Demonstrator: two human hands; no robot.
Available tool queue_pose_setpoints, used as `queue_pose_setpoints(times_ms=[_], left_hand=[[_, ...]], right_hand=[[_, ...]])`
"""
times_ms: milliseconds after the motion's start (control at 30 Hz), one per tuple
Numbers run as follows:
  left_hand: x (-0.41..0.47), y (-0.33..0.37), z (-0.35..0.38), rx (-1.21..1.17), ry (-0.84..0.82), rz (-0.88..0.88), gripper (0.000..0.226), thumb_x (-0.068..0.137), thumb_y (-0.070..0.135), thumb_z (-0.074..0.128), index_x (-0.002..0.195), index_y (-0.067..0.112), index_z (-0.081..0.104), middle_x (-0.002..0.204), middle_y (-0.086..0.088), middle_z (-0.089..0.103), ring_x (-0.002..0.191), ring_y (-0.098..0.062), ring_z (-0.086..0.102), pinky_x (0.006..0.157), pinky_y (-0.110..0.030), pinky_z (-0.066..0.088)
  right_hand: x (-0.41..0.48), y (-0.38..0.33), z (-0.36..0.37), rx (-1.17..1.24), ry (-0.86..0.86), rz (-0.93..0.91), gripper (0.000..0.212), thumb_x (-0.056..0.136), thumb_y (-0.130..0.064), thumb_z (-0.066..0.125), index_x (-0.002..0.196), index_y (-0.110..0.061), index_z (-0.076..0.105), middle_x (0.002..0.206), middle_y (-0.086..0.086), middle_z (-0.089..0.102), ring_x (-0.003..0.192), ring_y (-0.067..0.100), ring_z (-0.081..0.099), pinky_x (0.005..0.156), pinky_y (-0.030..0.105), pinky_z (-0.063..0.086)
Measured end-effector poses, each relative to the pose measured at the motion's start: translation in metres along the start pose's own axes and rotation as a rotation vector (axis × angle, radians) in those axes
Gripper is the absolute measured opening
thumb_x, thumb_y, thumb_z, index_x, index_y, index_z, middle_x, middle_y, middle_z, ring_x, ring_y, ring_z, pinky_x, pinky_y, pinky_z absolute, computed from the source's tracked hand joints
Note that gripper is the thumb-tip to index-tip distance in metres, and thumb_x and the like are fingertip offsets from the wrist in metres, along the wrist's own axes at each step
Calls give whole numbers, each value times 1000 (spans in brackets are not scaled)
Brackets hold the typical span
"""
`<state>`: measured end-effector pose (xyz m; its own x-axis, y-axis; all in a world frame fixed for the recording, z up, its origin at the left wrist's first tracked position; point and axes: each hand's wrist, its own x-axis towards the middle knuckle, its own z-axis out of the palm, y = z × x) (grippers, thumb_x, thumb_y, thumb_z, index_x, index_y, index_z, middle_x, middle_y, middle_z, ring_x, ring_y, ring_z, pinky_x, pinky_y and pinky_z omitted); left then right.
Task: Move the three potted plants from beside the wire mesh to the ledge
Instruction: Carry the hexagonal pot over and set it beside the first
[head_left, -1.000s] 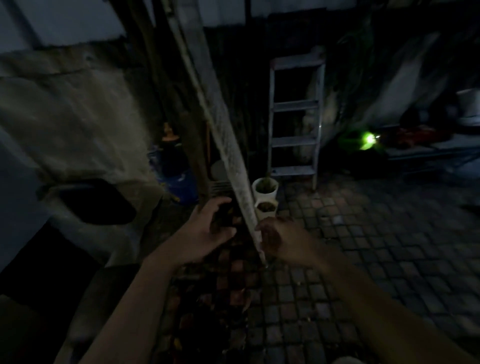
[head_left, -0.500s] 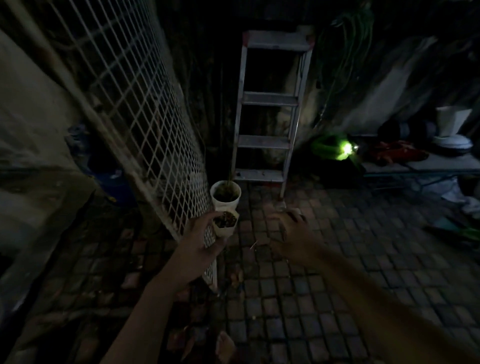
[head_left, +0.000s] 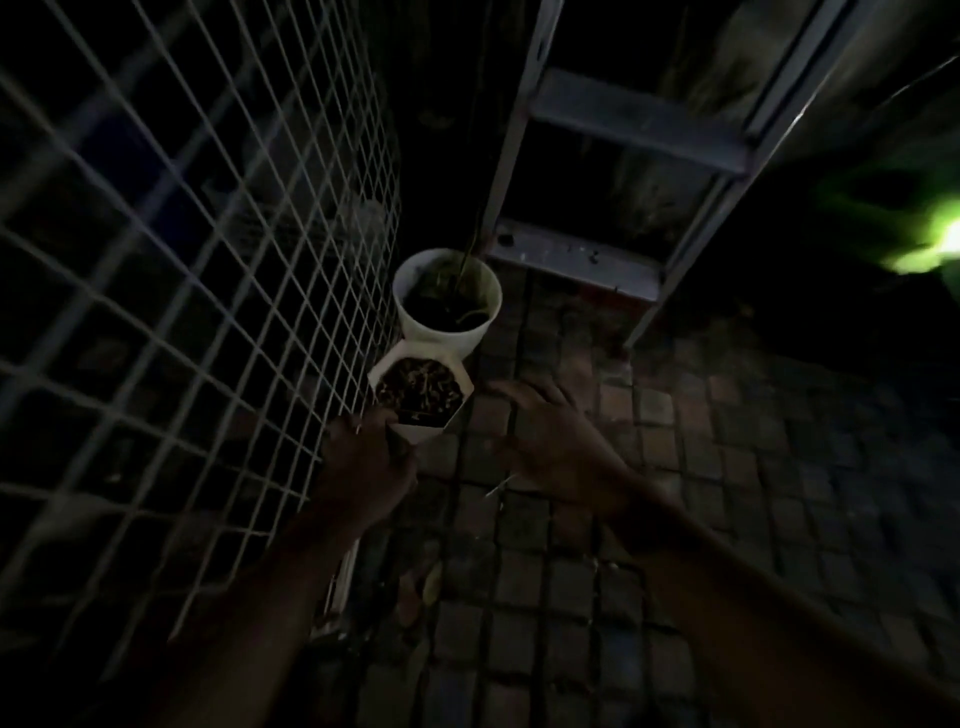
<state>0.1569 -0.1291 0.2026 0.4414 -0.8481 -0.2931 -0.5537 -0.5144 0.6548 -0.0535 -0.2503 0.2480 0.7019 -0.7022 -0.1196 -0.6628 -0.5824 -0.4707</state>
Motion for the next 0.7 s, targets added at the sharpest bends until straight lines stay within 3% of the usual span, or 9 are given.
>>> queue_pose_setpoints(times_ms=[67,167,233,333,433,500,567,633,700], left_hand=[[41,-33,53,-29,38,18,65,89,19,74,148,10,47,133,-32,54,126,-51,49,102,-42,46],[91,-76,131,-79,21,55,87,95,24,67,163,15,14,159,-24,32,142,-47,36,114,-51,40],[111,-107,174,-46,110,75,88,93,32,67,161,10,16,161,-28,24,142,-49,35,114,-50,40],[130,-147,217,-48,235,191,81,92,55,55,154,7,33,149,-33,32,125,-54,49,101,-51,50],[154,-178,243,-216,380,392,59,96,63,53,147,41,34,144,-15,43,127,-29,56,98,-43,54],[168,-190,256,-298,468,430,64,92,59,64,145,52,29,143,-5,46,128,-15,56,100,-40,53],[178,-196,266,-341,495,442,79,87,55,73,149,48,26,147,-5,42,132,-19,54,100,-44,53],[185,-204,271,-330,517,486,85,87,52,76,153,46,23,154,-11,36,139,-26,48,105,-44,51],[188,-210,274,-329,576,535,78,92,54,70,153,49,22,158,-10,33,145,-24,43,112,-39,47]], right_hand=[[40,45,52,-25,-10,-67,69,84,-51,59,143,-17,51,137,11,58,130,22,41,110,45,35],[93,108,122,-112,-74,-117,60,92,-27,70,145,-11,49,144,19,50,140,35,39,115,45,29],[119,139,163,-114,-31,-175,55,93,-23,69,144,-9,50,145,22,49,139,38,40,112,44,27],[146,176,205,-162,43,-320,44,96,-24,65,138,-11,57,145,18,52,136,40,43,112,41,28],[169,202,221,-273,125,-505,28,100,-18,60,125,-9,68,129,13,64,124,37,53,109,39,33],[179,204,226,-321,232,-570,18,98,-6,58,109,-5,73,112,2,62,109,20,56,99,25,37],[185,200,233,-15,325,-438,20,95,8,49,94,7,69,101,1,48,86,5,59,81,15,47],[185,194,242,271,313,-305,20,90,15,45,90,15,65,96,7,42,72,-3,60,66,12,48],[184,192,244,266,403,-304,21,84,18,48,82,6,66,88,2,43,73,-3,57,66,13,47]])
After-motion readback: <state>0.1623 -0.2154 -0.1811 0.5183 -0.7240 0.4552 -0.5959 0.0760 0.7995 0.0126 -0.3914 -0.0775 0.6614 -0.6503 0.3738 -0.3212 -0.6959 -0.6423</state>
